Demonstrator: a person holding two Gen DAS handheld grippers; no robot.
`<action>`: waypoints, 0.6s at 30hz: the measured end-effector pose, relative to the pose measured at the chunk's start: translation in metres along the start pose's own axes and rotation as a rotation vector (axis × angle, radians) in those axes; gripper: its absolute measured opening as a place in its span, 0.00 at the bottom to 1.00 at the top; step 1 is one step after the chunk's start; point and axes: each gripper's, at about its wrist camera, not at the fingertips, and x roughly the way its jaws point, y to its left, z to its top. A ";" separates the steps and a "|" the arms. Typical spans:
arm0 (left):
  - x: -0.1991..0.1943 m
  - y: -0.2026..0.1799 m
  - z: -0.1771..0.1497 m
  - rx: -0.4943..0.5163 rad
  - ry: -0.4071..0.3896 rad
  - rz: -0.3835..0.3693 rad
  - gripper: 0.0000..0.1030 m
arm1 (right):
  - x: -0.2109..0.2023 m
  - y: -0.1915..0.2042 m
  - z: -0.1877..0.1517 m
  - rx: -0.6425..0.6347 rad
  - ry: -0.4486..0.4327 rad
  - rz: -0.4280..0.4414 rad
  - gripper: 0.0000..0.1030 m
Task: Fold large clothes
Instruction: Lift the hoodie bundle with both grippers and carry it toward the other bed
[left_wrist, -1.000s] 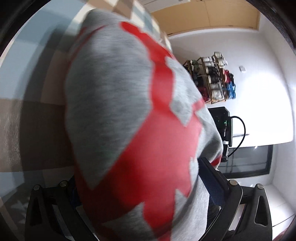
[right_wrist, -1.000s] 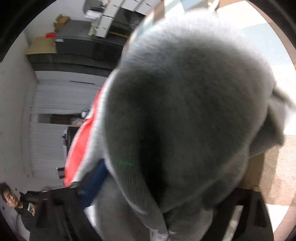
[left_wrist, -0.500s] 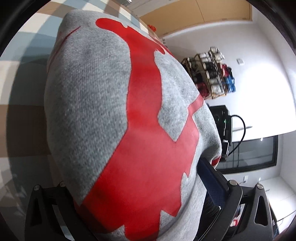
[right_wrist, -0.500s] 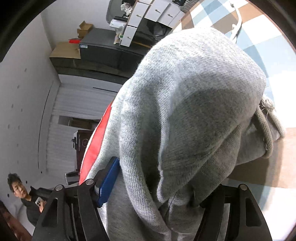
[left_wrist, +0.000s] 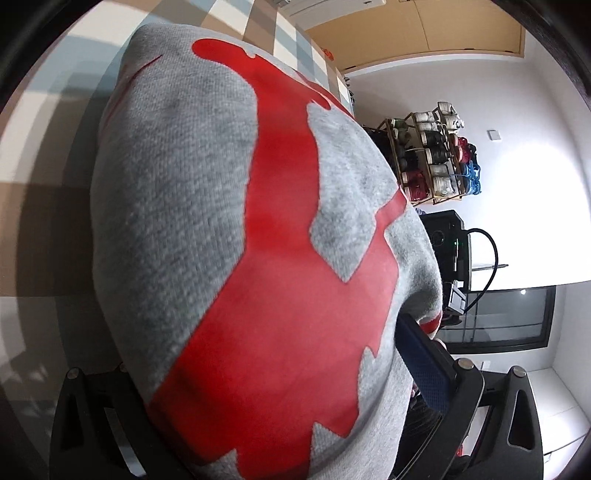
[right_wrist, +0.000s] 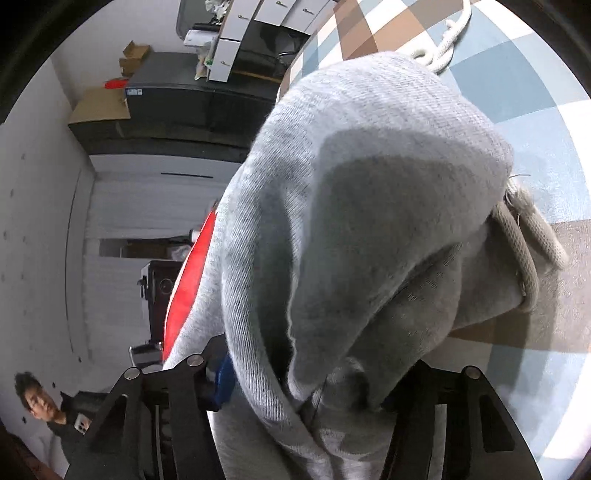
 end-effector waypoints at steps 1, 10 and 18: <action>-0.002 -0.004 0.002 -0.004 0.002 0.003 0.99 | 0.000 0.006 0.001 -0.007 -0.002 0.000 0.54; -0.048 -0.028 0.014 0.016 -0.065 0.050 0.99 | 0.021 0.069 0.023 -0.078 -0.009 0.018 0.54; -0.128 -0.021 0.020 0.013 -0.179 0.091 0.99 | 0.079 0.148 0.052 -0.153 0.026 0.077 0.54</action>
